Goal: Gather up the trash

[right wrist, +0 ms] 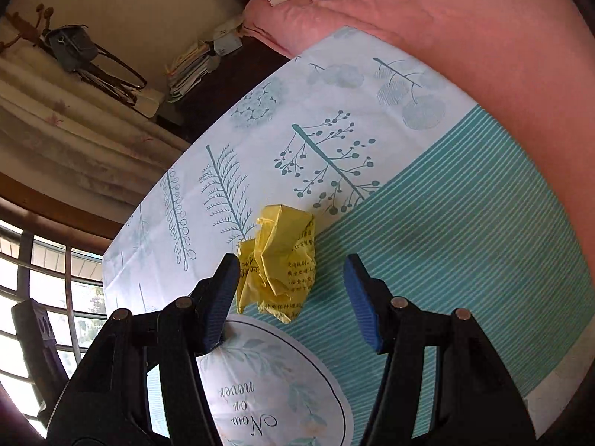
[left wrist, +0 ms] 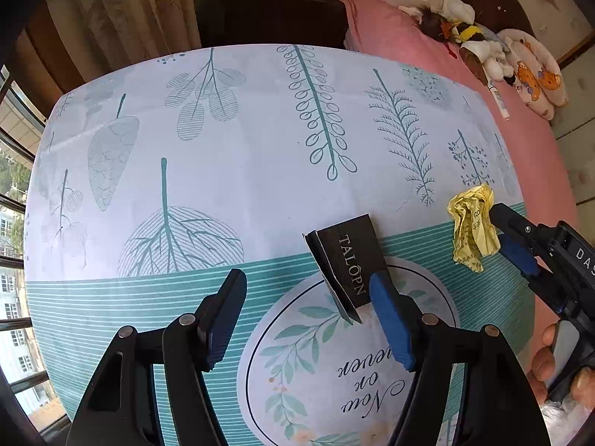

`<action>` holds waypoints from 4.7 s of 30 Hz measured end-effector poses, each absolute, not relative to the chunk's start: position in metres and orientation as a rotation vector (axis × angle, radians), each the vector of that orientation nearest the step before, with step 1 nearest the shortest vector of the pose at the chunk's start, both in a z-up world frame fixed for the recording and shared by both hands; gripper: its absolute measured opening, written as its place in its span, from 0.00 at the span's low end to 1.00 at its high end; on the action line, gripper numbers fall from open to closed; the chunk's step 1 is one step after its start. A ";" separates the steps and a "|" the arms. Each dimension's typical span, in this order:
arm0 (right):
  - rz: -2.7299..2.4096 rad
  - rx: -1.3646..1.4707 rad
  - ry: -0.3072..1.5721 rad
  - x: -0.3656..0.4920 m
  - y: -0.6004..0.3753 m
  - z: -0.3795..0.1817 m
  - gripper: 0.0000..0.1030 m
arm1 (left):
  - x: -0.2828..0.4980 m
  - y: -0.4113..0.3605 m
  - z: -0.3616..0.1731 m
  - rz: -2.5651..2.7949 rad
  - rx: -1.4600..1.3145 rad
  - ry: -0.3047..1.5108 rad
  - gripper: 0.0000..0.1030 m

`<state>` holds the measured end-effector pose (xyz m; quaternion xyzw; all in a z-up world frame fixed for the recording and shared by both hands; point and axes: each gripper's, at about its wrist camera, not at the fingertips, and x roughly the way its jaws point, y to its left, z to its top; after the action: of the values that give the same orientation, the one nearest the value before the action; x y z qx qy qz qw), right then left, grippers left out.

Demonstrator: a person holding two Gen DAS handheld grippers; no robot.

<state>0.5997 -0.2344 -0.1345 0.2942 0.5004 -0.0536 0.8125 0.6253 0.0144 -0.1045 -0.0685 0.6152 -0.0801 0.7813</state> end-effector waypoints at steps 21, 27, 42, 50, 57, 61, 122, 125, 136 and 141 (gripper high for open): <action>0.010 0.401 1.113 0.577 -0.175 -0.155 0.23 | 0.622 -0.009 -0.115 -0.196 -0.110 1.299 0.02; 0.014 0.445 1.107 0.532 -0.191 -0.146 0.22 | 0.586 -0.012 -0.091 -0.229 -0.082 1.248 0.02; 0.174 0.457 1.026 0.350 -0.205 -0.072 0.22 | 0.364 -0.022 0.004 -0.201 -0.054 1.076 0.02; 0.295 0.387 0.976 0.230 -0.211 -0.027 0.22 | 0.218 -0.045 0.036 -0.122 -0.046 0.993 0.02; 0.380 0.338 0.966 0.133 -0.219 -0.004 0.22 | 0.108 -0.064 0.042 -0.066 -0.052 0.976 0.02; 0.411 0.314 0.972 0.087 -0.225 0.000 0.22 | 0.060 -0.075 0.041 -0.041 -0.032 0.966 0.02; 0.119 0.192 1.388 0.033 -0.185 -0.440 0.64 | 0.029 -0.015 -0.356 0.041 -0.033 1.310 0.85; 0.106 0.191 1.372 0.032 -0.185 -0.424 0.65 | 0.028 -0.014 -0.339 0.043 -0.048 1.299 0.85; 0.111 0.199 1.286 0.026 -0.190 -0.333 0.65 | 0.018 -0.019 -0.244 0.054 -0.027 1.232 0.85; 0.128 0.208 1.244 0.023 -0.194 -0.279 0.66 | 0.014 -0.021 -0.192 0.053 -0.013 1.185 0.85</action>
<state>0.0230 -0.1937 -0.2792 0.0970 0.5812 0.0598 0.8058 0.0139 -0.0212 -0.1923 -0.0061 0.5585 0.0249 0.8291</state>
